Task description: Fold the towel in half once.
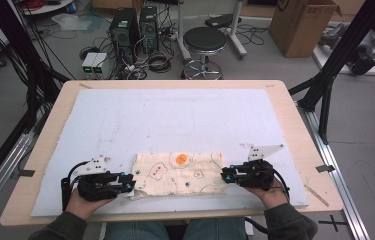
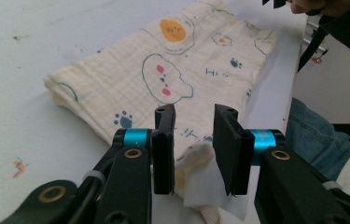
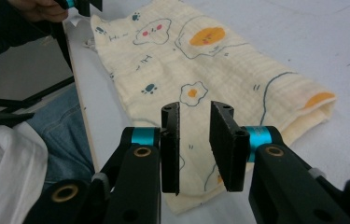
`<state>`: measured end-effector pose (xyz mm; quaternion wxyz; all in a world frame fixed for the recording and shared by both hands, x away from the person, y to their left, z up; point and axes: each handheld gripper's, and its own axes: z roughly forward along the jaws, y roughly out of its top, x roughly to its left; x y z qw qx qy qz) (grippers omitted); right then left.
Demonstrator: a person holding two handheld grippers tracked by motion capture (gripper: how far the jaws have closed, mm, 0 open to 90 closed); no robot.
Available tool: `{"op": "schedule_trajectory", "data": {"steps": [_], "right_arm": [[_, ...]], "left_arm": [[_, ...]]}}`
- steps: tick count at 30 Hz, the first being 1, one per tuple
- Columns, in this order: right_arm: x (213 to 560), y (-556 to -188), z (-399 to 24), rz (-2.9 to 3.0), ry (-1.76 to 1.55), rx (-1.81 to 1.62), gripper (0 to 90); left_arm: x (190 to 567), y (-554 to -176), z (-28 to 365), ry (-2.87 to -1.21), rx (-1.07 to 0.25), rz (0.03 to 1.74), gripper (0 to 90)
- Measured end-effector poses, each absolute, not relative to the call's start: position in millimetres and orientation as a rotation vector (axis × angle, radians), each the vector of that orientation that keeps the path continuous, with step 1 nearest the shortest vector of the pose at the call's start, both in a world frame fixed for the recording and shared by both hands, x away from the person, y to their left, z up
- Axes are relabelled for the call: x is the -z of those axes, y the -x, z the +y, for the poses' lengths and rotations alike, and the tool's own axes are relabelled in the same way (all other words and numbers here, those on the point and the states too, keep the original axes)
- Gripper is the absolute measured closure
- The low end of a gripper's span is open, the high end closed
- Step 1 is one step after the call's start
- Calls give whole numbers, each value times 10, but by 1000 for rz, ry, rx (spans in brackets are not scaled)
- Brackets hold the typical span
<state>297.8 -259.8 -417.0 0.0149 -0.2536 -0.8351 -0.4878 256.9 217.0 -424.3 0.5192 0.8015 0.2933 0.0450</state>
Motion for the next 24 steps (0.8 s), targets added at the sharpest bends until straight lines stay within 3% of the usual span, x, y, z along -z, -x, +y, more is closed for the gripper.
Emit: {"op": "schedule_trajectory", "data": {"steps": [5, 9, 13, 24], "right_arm": [[4205, -2991, -2540, -2624, 768, 1493, 707], [4244, -2998, -2460, -2638, 742, 1454, 706], [4282, -2996, -2386, -2649, 724, 1424, 698], [4384, -2967, -2323, -2714, 704, 1323, 742]], "left_arm": [[4220, -2629, 2173, -1874, -126, 707, 699], [4211, -2709, 2177, -1834, -135, 728, 767], [4279, -2746, 2112, -1923, -125, 731, 814], [4429, -2638, 1995, -2112, -29, 647, 822]]}}
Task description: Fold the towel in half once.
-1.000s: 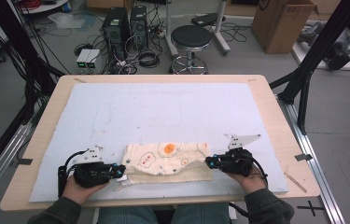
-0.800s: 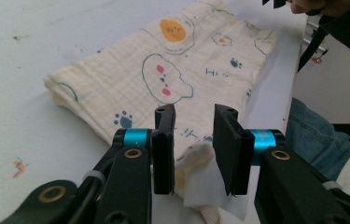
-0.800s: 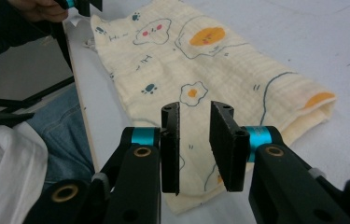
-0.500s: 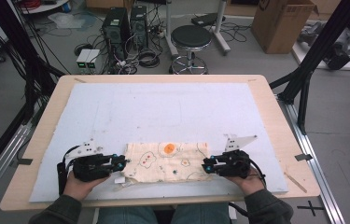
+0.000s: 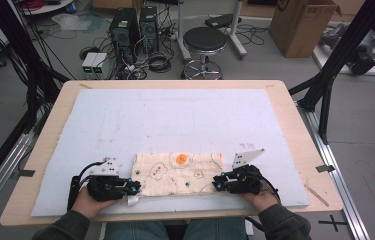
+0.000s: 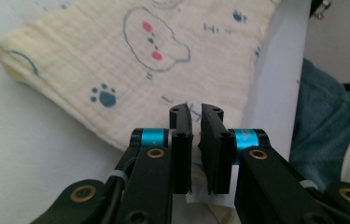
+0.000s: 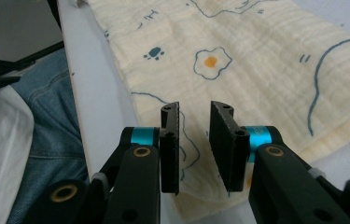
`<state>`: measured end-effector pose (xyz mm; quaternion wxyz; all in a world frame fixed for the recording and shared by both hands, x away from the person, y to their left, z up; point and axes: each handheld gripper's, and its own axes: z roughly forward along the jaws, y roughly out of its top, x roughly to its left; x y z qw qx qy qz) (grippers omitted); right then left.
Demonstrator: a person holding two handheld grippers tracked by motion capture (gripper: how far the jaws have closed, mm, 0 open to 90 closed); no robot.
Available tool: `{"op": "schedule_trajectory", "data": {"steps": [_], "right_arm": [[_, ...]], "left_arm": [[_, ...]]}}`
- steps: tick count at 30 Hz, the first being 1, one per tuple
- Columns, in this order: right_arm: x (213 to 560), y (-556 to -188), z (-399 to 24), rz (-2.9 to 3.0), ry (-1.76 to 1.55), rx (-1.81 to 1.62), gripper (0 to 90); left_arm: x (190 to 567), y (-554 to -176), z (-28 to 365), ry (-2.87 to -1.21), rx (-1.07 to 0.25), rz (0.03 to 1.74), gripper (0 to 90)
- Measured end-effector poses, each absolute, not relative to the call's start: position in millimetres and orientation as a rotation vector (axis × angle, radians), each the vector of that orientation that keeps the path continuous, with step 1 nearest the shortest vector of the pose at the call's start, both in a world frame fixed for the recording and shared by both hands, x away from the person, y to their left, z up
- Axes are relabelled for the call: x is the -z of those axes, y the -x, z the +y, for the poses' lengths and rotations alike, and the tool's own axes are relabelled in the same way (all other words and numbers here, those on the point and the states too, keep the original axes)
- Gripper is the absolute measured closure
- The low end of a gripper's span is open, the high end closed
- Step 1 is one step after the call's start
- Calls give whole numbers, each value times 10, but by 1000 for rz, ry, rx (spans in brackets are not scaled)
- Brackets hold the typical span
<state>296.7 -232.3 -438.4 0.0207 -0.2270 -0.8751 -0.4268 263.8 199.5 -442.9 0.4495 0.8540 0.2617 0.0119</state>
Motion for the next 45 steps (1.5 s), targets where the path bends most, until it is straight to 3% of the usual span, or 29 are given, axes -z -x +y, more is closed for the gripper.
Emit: {"op": "schedule_trajectory", "data": {"steps": [14, 45], "right_arm": [[4426, -2898, -2398, -2770, 682, 1260, 759], [4327, -3023, -2409, -2704, 756, 1440, 555]], "left_arm": [[4447, -2614, 2027, -2131, -28, 637, 802], [4353, -2720, 2075, -2000, -103, 698, 588]]}}
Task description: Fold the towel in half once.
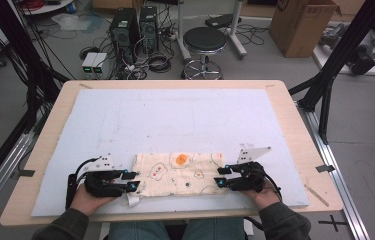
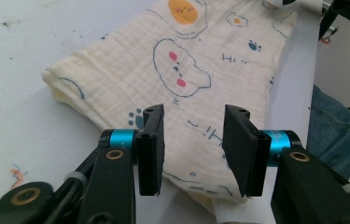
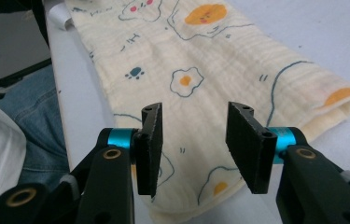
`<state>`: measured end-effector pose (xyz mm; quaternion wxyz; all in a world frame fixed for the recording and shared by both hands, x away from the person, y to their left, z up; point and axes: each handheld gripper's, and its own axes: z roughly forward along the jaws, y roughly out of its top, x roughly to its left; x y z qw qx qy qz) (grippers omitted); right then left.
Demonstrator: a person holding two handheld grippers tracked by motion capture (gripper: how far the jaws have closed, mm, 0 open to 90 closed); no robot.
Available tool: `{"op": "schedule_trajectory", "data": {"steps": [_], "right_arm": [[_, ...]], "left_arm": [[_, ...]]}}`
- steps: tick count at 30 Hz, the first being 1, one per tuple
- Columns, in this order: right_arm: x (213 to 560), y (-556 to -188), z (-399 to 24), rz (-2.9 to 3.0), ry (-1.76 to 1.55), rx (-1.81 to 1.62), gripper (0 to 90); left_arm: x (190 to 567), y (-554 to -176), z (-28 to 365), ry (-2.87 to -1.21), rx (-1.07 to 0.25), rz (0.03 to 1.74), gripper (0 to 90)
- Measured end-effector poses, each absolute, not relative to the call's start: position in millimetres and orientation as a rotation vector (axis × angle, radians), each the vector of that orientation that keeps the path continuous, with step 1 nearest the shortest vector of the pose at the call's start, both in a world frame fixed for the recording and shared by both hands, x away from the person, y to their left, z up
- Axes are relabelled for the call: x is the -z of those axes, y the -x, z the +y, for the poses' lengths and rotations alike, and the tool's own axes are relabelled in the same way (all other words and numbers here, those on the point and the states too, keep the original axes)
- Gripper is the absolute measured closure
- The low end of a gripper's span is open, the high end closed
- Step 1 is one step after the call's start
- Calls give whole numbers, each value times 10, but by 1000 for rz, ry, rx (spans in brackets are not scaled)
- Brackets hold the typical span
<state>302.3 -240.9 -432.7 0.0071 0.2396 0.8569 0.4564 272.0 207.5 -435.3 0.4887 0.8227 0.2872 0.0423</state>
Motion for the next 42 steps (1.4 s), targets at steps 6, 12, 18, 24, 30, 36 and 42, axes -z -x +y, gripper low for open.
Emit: {"op": "schedule_trajectory", "data": {"steps": [6, 12, 18, 24, 30, 36, 42], "right_arm": [[4327, -3042, -2410, 2671, -758, -1418, 524], [4321, -3047, -2412, 2662, -764, -1423, 509], [4312, -3069, -2392, 2653, -772, -1421, 479], [4241, -3157, -2375, 2628, -781, -1425, 397], [4159, -3261, -2325, 2635, -795, -1379, 338], [4054, -3327, -2254, 2619, -772, -1376, 332], [3977, -3339, -2226, 2608, -747, -1399, 332]], "left_arm": [[4348, -2743, 2088, -1998, -120, 702, 577], [4327, -2763, 2085, -1985, -142, 724, 516], [4298, -2793, 2071, -1976, -159, 744, 477], [4225, -2852, 2055, -1961, -164, 754, 446], [4091, -2933, 2054, -1921, -146, 756, 458], [3954, -3009, 2034, -1914, -177, 737, 456], [3877, -3053, 2013, -1919, -192, 724, 452]]}}
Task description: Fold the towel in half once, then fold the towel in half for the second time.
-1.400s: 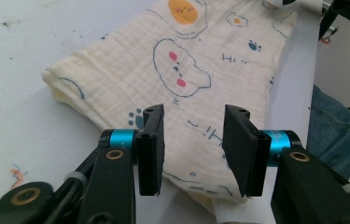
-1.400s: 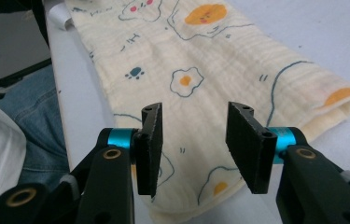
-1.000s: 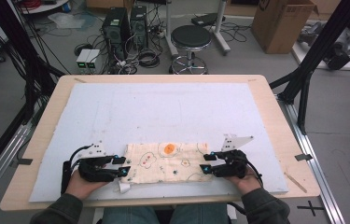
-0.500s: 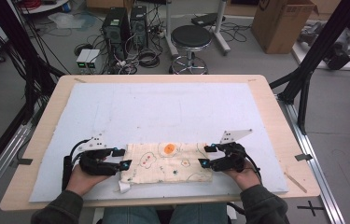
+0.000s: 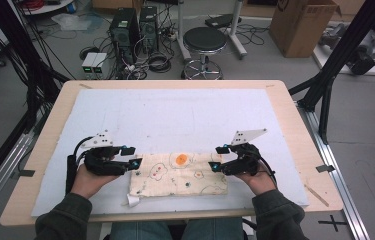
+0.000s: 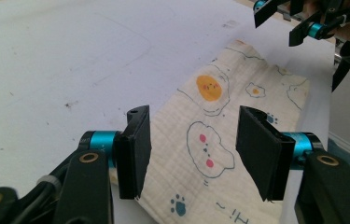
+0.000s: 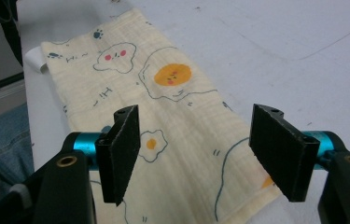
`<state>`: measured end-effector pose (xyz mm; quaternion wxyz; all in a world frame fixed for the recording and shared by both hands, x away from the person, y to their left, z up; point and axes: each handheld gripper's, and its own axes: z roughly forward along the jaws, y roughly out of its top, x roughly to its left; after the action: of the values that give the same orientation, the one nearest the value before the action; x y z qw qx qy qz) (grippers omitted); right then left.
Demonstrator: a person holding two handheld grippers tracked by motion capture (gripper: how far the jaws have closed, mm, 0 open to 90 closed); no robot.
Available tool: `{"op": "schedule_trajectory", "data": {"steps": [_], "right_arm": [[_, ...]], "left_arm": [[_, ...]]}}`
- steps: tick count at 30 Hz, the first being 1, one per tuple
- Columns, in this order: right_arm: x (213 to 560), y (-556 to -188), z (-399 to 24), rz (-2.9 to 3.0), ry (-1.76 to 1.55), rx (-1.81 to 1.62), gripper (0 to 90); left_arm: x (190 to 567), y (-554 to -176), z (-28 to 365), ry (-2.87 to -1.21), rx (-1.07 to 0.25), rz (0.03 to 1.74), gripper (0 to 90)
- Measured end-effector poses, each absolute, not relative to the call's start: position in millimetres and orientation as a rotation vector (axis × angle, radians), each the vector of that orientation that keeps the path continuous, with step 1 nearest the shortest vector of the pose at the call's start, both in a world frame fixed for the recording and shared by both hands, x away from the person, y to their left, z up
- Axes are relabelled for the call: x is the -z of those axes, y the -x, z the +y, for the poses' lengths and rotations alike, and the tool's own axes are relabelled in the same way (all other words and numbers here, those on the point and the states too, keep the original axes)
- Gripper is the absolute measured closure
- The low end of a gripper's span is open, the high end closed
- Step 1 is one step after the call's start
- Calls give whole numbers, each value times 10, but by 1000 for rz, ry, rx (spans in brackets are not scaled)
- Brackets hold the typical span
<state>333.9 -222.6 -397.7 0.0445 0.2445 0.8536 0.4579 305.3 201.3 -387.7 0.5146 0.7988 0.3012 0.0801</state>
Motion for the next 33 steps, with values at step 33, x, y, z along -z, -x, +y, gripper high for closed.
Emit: {"op": "schedule_trajectory", "data": {"steps": [33], "right_arm": [[4027, -3784, -2213, 2590, -893, -1399, 366]], "left_arm": [[3890, -3463, 1952, -1907, -271, 826, 433]]}}
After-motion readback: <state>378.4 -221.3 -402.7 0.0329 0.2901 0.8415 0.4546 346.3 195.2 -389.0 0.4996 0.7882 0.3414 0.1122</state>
